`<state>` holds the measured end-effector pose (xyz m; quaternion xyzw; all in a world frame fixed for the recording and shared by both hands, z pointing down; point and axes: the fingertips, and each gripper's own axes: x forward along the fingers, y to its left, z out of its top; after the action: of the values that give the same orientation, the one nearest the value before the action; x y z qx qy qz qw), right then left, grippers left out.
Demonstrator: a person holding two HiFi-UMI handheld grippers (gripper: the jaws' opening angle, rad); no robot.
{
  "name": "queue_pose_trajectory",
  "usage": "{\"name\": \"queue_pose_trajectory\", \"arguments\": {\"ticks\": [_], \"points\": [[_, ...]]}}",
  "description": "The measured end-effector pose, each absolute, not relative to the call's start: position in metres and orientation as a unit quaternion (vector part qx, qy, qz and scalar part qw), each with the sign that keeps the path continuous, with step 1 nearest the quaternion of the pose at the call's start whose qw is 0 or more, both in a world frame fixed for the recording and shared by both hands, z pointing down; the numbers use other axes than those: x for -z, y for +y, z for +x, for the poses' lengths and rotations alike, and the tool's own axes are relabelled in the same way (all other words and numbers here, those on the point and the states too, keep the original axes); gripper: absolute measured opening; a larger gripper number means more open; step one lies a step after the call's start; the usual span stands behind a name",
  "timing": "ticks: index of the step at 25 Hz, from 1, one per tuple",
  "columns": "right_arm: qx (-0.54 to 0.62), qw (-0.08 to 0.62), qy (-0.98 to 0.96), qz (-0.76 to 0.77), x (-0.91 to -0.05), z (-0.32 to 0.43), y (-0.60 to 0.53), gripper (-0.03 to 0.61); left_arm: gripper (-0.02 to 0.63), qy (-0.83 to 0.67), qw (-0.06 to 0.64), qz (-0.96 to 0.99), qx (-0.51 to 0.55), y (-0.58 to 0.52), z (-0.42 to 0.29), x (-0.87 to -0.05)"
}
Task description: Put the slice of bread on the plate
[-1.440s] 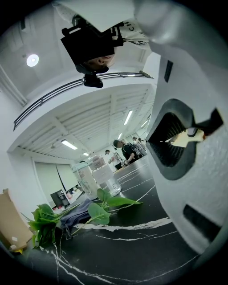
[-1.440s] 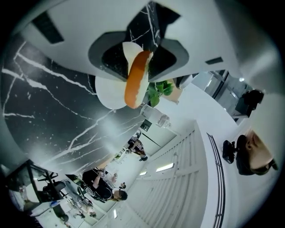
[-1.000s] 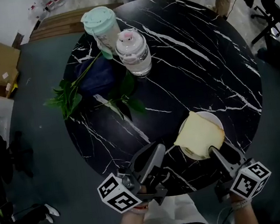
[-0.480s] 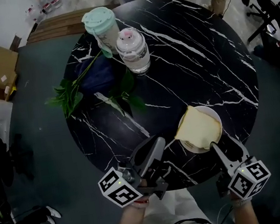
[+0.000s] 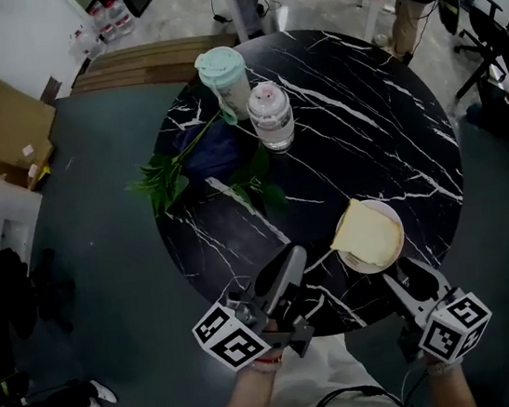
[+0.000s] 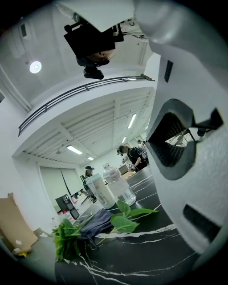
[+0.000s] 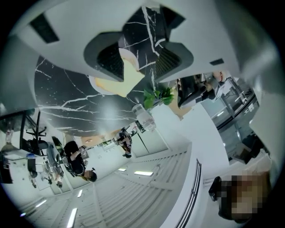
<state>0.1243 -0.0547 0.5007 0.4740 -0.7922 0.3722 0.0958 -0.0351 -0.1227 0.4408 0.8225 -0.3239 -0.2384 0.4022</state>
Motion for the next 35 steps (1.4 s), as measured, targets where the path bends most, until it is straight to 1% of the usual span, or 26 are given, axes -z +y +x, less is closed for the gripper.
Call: {"name": "queue_pose_trajectory", "arguments": {"ticks": [3, 10, 14, 18, 22, 27, 35], "points": [[-0.357, 0.104, -0.808, 0.456, -0.486, 0.113, -0.05, 0.207, 0.009, -0.327, 0.395, 0.824, 0.241, -0.12, -0.041, -0.424], [-0.321, 0.095, -0.839, 0.429, -0.44, 0.091, -0.042, 0.2, 0.009, -0.318, 0.39, 0.832, 0.234, -0.103, -0.043, -0.391], [-0.293, 0.09, -0.854, 0.42, -0.414, 0.085, -0.042, 0.148, 0.009, -0.312, 0.381, 0.838, 0.238, -0.096, -0.041, -0.369], [-0.278, 0.068, -0.865, 0.411, -0.387, 0.082, -0.037, 0.101, 0.009, -0.303, 0.372, 0.844, 0.239, -0.09, -0.038, -0.354], [-0.267, 0.059, -0.871, 0.408, -0.374, 0.081, -0.031, 0.066, 0.009, -0.296, 0.367, 0.847, 0.243, -0.087, -0.035, -0.342], [-0.276, 0.046, -0.874, 0.397, -0.369, 0.078, -0.023, 0.041, 0.009, -0.285, 0.363, 0.854, 0.24, -0.082, -0.028, -0.334], [-0.269, 0.06, -0.893, 0.356, -0.368, 0.063, -0.009, 0.014, 0.009, -0.282, 0.36, 0.86, 0.225, -0.073, -0.013, -0.335]]}}
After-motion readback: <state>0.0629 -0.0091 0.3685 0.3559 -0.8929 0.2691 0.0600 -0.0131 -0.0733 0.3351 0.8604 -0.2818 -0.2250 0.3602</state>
